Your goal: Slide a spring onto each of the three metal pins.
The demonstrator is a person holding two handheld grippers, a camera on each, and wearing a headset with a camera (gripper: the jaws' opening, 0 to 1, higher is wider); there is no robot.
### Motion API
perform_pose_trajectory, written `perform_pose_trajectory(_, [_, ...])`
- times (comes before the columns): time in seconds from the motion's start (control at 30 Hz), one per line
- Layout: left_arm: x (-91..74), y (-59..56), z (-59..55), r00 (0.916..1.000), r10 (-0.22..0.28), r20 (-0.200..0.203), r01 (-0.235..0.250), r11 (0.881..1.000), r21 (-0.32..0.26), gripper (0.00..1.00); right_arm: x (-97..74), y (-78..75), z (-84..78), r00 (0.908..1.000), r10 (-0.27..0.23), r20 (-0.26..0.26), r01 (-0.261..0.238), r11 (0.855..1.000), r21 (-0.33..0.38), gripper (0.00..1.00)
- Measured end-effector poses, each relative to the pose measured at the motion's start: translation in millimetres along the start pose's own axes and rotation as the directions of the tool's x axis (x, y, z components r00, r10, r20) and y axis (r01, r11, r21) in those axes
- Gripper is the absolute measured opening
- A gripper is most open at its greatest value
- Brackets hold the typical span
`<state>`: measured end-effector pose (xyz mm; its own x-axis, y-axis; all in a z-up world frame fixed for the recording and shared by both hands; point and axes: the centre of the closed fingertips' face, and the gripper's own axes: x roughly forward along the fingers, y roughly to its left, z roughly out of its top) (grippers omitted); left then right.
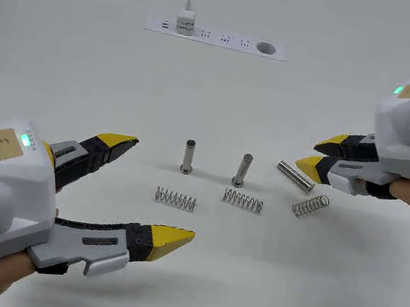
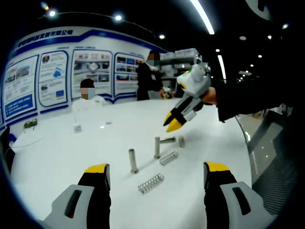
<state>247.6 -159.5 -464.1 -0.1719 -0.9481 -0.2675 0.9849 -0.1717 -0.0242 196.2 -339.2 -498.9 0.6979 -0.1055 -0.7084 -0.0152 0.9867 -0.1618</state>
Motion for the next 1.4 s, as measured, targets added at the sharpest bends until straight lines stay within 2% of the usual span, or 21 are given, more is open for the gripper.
perform_pose_trajectory(0.07, [-0.2, -0.2, 0.2, 1.0000, 0.000, 0.000, 0.000, 1.000, 0.001, 0.81, 11.0, -6.6, -4.0, 0.9996, 0.011, -0.027, -0.010, 1.000, 0.004, 0.20])
perform_pose_trajectory(0.37, [-1.8, 1.2, -2.1, 1.0000, 0.004, -0.007, -0.004, 1.000, 0.001, 0.81, 27.4, 5.7, -10.2, 0.9928, 0.053, -0.107, -0.054, 0.999, -0.005, 0.15])
perform_pose_trajectory(1.0, [-2.4, 3.3, -5.8, 0.9998, 0.008, -0.017, -0.009, 1.000, -0.003, 0.80, 39.3, 8.2, -15.4, 0.9768, 0.104, -0.187, -0.107, 0.994, -0.008, 0.09])
perform_pose_trajectory(1.13, [-3.4, 4.0, -6.3, 0.9997, 0.013, -0.018, -0.013, 1.000, -0.005, 0.80, 41.1, 7.8, -20.4, 0.9706, 0.113, -0.213, -0.116, 0.993, 0.000, 0.10])
perform_pose_trajectory(1.33, [-3.6, 3.2, -7.6, 0.9997, 0.014, -0.020, -0.014, 1.000, -0.008, 0.80, 41.3, 8.1, -20.8, 0.9663, 0.131, -0.222, -0.132, 0.991, 0.009, 0.10])
perform_pose_trajectory(1.4, [-3.1, 2.6, -7.9, 0.9997, 0.013, -0.021, -0.013, 1.000, -0.009, 0.80, 42.1, 8.1, -20.8, 0.9613, 0.138, -0.238, -0.138, 0.990, 0.018, 0.10])
